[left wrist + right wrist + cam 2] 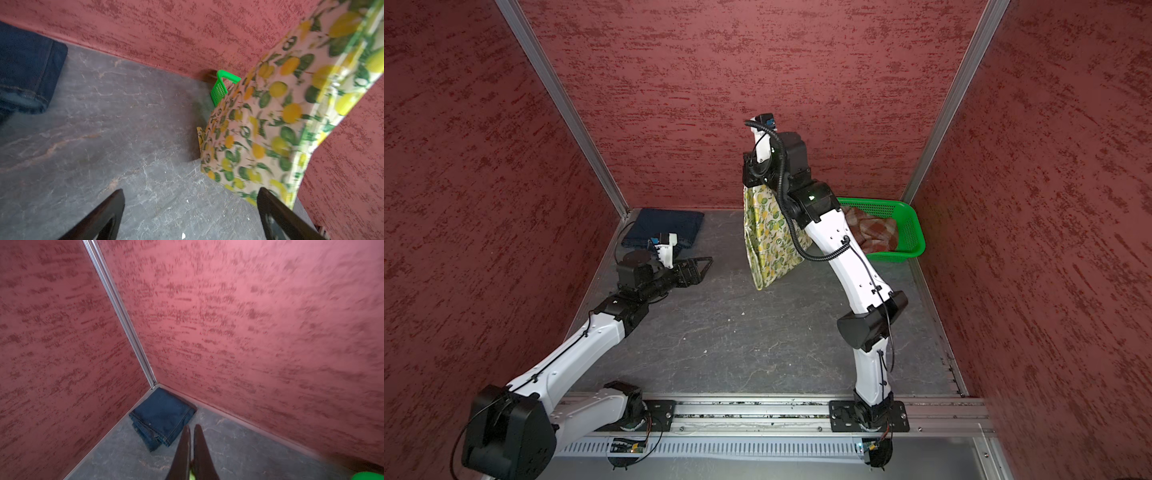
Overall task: Fold and stack the skirts
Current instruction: 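Lift the lemon-print cloth from the basket with the right gripper onto the table, then grasp the lemon-print skirt's ends with both grippers and spread it apart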
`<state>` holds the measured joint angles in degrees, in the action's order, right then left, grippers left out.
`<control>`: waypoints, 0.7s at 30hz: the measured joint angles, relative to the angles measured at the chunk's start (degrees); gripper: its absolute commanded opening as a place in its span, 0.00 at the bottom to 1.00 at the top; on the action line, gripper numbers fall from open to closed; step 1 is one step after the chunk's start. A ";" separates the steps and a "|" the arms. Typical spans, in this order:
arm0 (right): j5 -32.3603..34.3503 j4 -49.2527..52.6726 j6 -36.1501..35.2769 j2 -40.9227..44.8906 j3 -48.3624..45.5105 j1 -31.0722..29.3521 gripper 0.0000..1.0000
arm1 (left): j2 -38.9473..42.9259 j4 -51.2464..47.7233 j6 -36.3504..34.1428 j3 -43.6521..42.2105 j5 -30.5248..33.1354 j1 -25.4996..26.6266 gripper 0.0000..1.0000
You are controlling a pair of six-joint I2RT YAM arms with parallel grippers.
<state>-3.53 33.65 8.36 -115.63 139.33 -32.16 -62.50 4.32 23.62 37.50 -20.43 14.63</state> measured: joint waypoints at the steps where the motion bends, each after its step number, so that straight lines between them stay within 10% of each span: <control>1: -0.66 -0.26 0.46 -1.57 -1.14 0.00 0.00 | 0.37 0.15 0.28 -1.22 0.81 0.39 1.00; 10: -3.06 -1.18 3.82 -17.18 -6.36 0.70 0.02 | 2.32 -1.16 1.68 -5.51 10.69 1.51 0.99; 16: -3.98 -1.79 5.05 -18.60 -5.66 2.80 0.66 | -5.51 -4.96 3.13 -3.13 17.20 1.51 0.97; 21: -3.93 -2.99 4.90 -18.34 -4.98 4.13 0.77 | -16.98 -11.39 5.22 5.01 19.06 1.05 0.95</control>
<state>-7.46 30.65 13.26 -133.97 134.34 -28.03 -79.48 -7.07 28.84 42.50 -1.37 15.68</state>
